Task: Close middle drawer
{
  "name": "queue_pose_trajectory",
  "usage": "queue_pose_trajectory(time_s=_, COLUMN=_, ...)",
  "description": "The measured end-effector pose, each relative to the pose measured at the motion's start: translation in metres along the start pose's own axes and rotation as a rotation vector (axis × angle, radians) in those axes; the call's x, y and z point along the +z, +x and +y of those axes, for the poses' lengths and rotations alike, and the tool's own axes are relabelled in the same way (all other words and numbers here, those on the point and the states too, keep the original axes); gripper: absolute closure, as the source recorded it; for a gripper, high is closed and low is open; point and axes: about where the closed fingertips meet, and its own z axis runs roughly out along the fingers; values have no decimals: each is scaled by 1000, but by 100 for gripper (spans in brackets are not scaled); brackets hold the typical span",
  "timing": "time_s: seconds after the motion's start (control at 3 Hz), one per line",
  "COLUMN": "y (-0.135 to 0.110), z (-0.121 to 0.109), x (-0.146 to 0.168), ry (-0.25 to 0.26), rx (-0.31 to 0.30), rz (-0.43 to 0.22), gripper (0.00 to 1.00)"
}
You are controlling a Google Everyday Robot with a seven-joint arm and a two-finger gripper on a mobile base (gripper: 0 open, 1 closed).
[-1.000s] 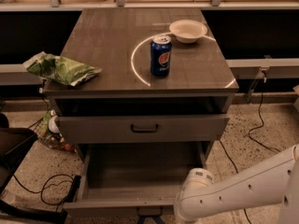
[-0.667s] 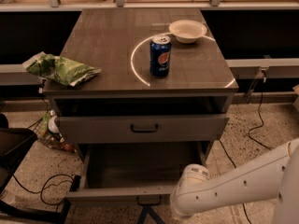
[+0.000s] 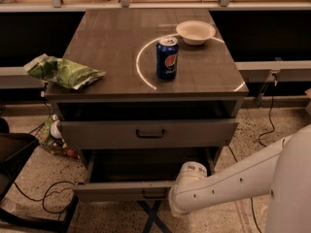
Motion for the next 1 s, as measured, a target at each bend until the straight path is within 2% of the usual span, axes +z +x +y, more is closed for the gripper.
queue_pose_trajectory(time_s=0.33, y=4, z=-11, x=4, ry=28, rx=-24, rz=17, gripper=100)
queue_pose_trajectory(time_s=0.67, y=13, z=-39, x=16, ry=80, rx=-75, rz=38, gripper=100)
queue_pose_trajectory(time_s=1.0, y=18, z=-51, x=22, ry=100, rx=-93, rz=45, gripper=100)
